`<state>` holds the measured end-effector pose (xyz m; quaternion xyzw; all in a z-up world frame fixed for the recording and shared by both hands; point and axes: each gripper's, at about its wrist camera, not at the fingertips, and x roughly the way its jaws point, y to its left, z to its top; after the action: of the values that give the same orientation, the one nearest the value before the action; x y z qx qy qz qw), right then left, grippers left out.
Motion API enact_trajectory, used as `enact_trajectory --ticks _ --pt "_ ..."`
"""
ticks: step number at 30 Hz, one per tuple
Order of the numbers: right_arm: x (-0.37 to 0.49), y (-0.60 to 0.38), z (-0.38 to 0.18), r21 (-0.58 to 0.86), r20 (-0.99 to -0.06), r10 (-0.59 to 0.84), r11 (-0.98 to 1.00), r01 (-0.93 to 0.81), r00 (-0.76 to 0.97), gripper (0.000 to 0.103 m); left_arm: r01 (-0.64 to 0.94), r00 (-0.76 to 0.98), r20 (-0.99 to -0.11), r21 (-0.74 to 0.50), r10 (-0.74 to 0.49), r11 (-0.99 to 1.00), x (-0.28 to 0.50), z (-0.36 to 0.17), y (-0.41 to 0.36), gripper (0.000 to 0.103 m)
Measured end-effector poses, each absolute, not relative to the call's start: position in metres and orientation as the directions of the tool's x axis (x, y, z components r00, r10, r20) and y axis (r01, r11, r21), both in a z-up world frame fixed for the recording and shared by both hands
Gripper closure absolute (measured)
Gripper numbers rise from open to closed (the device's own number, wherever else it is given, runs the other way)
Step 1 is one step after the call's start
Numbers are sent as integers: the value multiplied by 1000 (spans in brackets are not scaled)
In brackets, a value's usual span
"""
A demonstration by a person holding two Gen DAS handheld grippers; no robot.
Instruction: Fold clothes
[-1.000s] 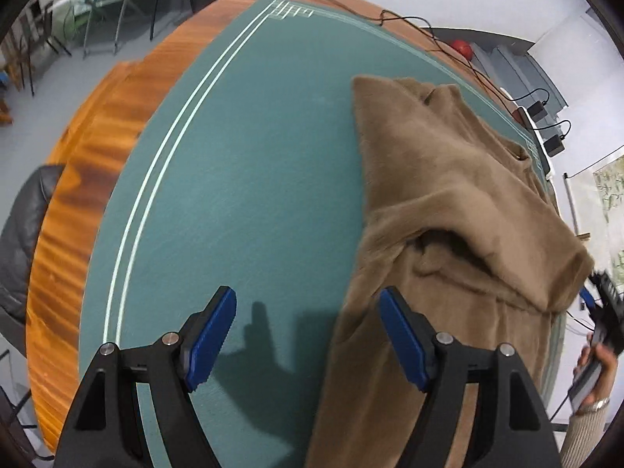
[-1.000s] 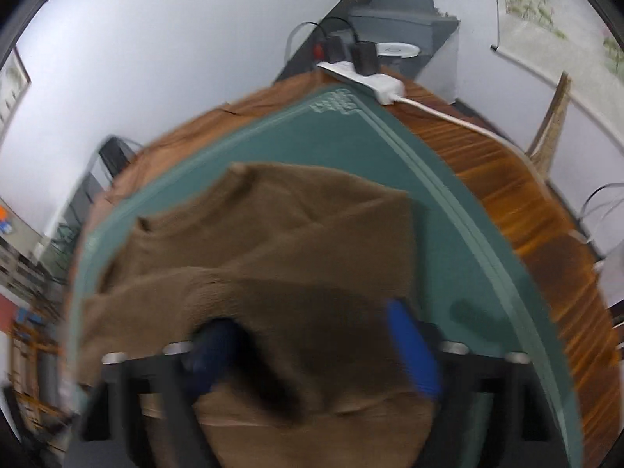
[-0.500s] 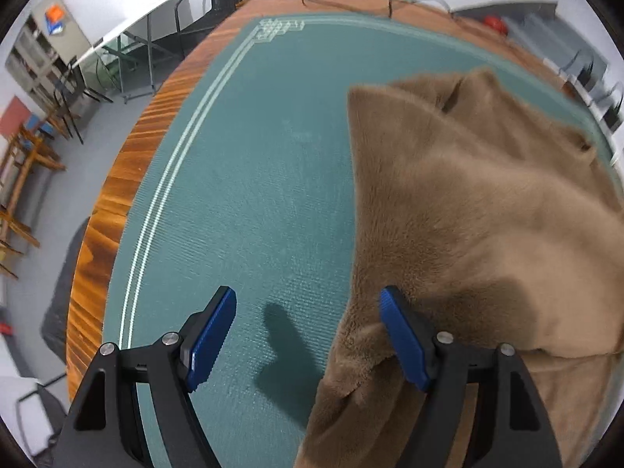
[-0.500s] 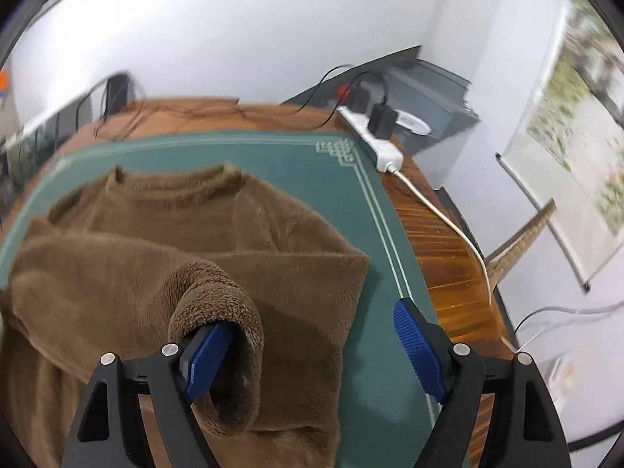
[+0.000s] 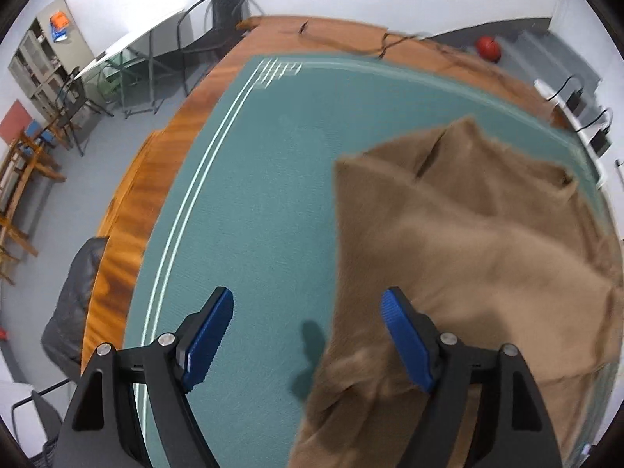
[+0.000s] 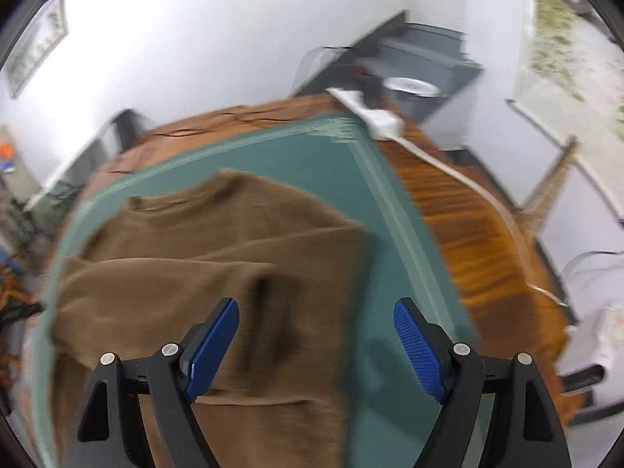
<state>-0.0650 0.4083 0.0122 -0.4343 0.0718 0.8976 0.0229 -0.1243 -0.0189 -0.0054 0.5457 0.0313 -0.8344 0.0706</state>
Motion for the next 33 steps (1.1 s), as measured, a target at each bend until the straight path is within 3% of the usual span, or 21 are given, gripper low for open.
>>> enact_trajectory --ticks 4,11,13,18,23,28,30,31,33 --pt "-79 364 1 116 -794 -98 -993 8 -600 19 49 -403 -915 13 -32 -999 -152 -13 14 21" --pt "-109 327 -52 90 -872 -94 -995 31 -480 19 -50 -344 -939 45 -25 -998 -189 -63 35 19" --pt "-115 331 -66 81 -886 -80 -997 17 -456 19 -26 -349 -937 26 -15 -999 -196 -73 23 0" --pt "-121 325 -74 31 -879 -33 -999 11 -476 14 47 -334 -942 -66 47 -997 -211 -86 -4 0" --pt "-121 319 -54 -21 -861 43 -999 -48 -507 14 46 -395 -919 -34 13 -998 -210 -65 1 0" --pt "-131 315 -53 -20 -868 32 -999 -29 -495 13 -31 -404 -915 -3 15 -1000 -211 -63 17 0" --pt "-139 314 -73 -25 -902 30 -1000 -19 -431 9 -48 -360 -933 18 1 -999 -216 -79 23 0" --pt "-138 314 -77 -22 -898 23 -1000 -8 -438 2 -42 -345 -939 2 13 -999 -218 -86 22 0" --pt "-134 313 -78 -29 -886 24 -1000 3 -464 1 -6 -342 -937 -72 70 -997 -218 -90 13 0"
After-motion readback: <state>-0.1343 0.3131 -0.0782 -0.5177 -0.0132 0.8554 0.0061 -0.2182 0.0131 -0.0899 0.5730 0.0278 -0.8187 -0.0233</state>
